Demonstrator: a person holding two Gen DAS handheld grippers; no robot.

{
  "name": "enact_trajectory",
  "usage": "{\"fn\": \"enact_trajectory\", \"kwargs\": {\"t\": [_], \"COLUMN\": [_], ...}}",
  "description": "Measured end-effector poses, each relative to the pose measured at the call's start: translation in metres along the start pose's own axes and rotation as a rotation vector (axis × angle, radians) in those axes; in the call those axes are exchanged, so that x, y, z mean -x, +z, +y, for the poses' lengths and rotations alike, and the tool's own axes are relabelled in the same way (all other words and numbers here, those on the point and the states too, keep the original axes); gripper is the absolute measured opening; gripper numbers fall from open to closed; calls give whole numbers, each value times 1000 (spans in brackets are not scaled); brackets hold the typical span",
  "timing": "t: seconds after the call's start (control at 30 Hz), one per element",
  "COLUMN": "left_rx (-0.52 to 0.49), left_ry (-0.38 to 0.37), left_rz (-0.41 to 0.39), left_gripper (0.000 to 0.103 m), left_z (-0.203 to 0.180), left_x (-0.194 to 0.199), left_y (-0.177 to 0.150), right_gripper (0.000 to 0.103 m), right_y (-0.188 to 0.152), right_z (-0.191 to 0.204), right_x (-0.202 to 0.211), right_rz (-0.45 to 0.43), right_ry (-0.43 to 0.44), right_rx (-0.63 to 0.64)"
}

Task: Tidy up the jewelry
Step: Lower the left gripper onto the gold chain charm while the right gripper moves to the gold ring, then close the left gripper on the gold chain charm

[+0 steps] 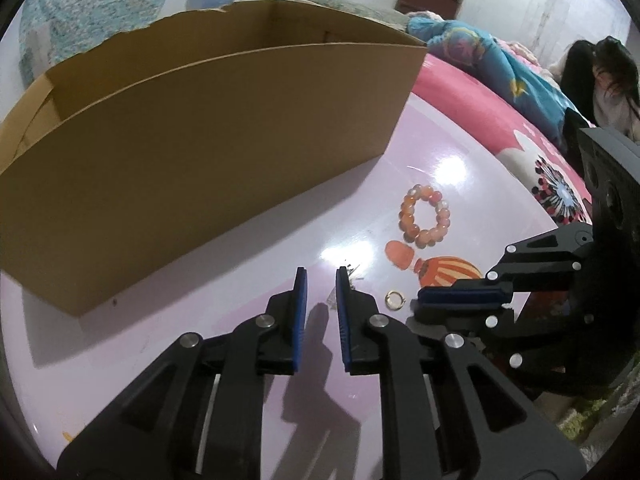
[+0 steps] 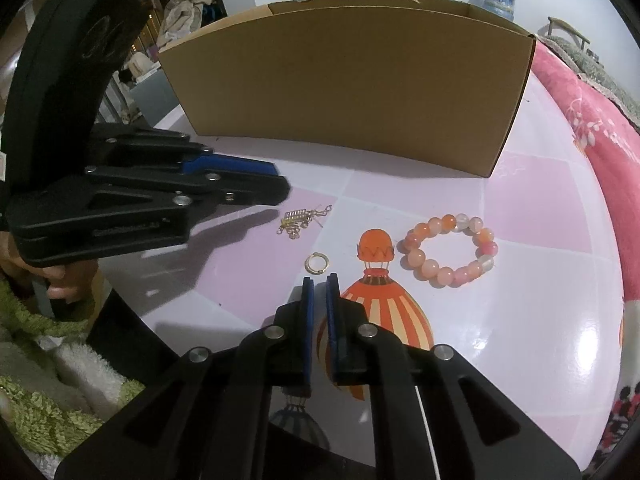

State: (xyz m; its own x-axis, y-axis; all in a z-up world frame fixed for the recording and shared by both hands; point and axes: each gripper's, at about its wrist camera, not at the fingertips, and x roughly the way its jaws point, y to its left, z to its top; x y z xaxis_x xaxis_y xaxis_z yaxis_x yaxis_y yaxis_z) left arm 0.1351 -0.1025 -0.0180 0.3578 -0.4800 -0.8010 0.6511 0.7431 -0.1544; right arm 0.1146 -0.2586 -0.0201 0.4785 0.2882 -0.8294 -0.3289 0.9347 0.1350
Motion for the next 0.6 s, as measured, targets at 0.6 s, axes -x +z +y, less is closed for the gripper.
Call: {"fn": "enact_trajectory", "kwargs": {"t": [0.6], "left_rx": [-89], "left_ry": [-10], "left_rz": [73], "left_gripper": [14], "left_z": [-20], "left_x": [-10], "left_y": [3], "right_gripper": [7], "right_y": [2], "right_z": [-11], "right_x": [-3], "right_rz": [-9], "right_ry": [27], "right_rx": [-23]}}
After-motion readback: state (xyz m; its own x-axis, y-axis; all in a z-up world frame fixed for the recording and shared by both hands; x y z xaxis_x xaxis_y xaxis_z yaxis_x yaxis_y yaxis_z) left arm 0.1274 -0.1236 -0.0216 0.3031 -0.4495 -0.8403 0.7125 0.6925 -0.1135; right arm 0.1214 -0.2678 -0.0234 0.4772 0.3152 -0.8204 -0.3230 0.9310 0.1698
